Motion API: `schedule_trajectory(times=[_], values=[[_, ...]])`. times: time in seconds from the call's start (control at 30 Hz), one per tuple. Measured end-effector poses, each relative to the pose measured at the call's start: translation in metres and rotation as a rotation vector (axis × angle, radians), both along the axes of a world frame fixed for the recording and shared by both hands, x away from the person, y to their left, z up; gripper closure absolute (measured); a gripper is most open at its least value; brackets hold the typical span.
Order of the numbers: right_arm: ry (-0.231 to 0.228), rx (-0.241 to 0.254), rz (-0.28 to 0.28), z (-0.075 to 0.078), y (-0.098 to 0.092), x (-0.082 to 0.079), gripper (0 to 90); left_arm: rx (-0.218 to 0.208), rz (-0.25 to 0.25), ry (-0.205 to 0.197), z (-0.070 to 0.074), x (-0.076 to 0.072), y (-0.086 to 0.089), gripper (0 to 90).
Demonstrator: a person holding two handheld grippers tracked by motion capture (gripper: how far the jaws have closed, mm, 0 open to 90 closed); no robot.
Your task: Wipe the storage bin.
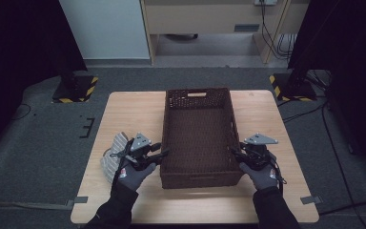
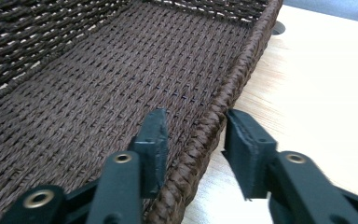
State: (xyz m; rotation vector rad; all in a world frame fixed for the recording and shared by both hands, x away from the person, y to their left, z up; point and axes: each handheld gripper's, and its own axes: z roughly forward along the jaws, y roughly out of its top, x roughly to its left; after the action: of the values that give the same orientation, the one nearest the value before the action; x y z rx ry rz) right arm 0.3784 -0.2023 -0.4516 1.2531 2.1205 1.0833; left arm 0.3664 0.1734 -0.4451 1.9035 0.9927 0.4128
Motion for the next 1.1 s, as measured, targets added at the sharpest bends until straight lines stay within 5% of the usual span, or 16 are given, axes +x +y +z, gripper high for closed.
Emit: schedule_trajectory(times=[0.17,0.37,0.63,0.83,1.1], values=[[-0.012,0.019,0.005,0.006,-0.007,-0.009,53.1,-0.005,0.014,-0.013,-0.002,-0.008,-0.002,53.7],[0.000,-0.019,0.014,0.005,-0.004,-0.012,62.9,0.001,0.009,-0.016,0.000,-0.015,-0.005,54.4],[0.010,-0.021,0.023,0.004,-0.006,-0.008,67.0,-0.009,0.037,-0.067,0.016,0.001,0.002,47.8],[0.011,0.002,0.041,0.003,-0.014,0.000,66.7,0.009,0.016,-0.005,0.000,0.023,-0.008,47.3],[-0.029,-0.022,0.009,0.008,-0.013,-0.005,56.2,0.007,0.035,0.014,-0.004,0.019,-0.013,46.8]])
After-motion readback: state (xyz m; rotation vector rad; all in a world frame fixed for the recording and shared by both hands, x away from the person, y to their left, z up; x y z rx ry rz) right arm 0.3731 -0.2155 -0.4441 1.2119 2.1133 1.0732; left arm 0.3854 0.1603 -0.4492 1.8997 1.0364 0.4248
